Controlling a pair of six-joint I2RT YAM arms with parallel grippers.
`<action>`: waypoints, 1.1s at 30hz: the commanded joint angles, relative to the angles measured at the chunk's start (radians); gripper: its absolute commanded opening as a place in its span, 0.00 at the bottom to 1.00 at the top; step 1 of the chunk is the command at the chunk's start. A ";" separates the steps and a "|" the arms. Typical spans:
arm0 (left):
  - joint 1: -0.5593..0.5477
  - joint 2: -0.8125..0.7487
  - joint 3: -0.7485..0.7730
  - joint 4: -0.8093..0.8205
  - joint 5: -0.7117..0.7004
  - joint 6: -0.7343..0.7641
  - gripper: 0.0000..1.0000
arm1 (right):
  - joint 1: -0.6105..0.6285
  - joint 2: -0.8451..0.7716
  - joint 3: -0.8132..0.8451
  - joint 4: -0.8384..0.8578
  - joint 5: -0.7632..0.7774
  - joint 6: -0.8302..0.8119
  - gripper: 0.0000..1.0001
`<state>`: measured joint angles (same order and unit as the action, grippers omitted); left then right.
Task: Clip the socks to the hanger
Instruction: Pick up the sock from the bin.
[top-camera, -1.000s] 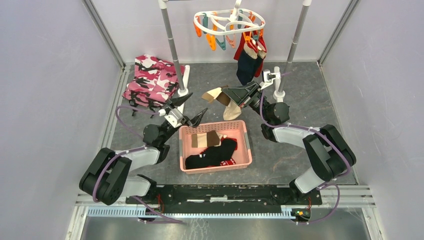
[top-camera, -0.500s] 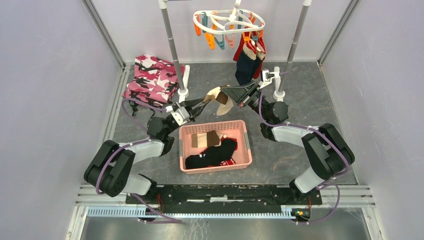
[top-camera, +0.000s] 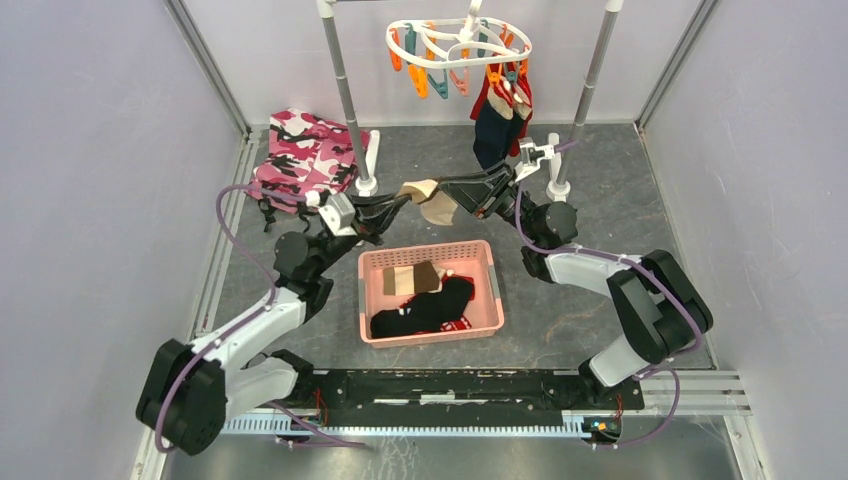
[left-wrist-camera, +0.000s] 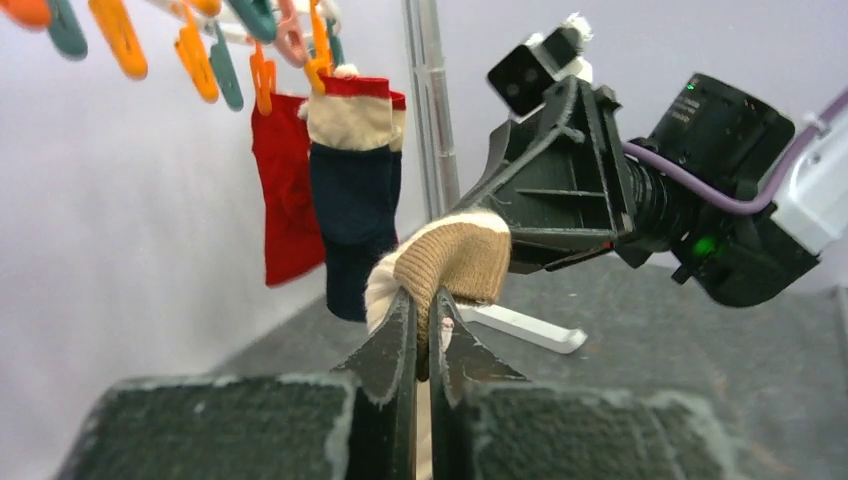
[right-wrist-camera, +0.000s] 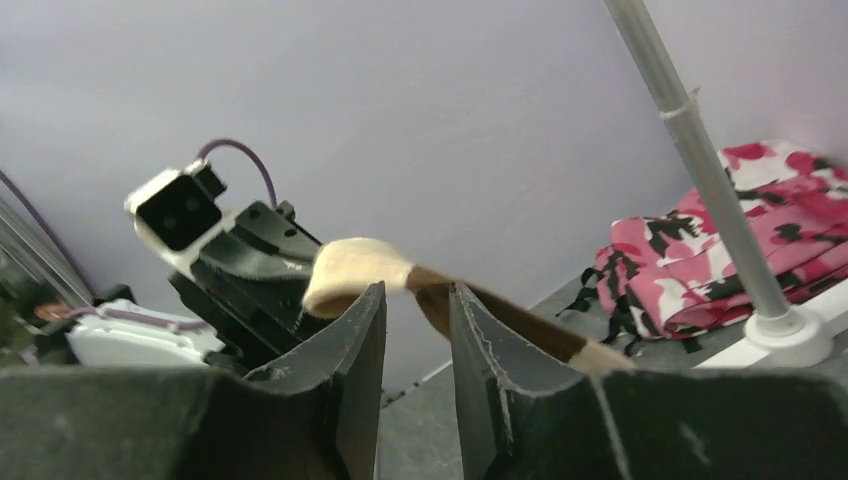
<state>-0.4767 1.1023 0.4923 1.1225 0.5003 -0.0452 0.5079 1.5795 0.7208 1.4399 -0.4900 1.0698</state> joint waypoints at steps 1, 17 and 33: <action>0.006 -0.108 0.075 -0.390 -0.139 -0.251 0.02 | -0.010 -0.107 0.019 -0.065 -0.114 -0.265 0.37; 0.094 0.017 0.283 -0.633 0.184 -0.667 0.02 | 0.042 -0.346 0.080 -0.757 -0.372 -1.580 0.84; 0.095 0.059 0.313 -0.652 0.248 -0.665 0.02 | 0.077 -0.311 0.147 -0.924 -0.318 -1.825 0.98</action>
<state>-0.3874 1.1587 0.7563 0.4500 0.7021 -0.6693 0.5690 1.2488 0.8085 0.5190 -0.8085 -0.6937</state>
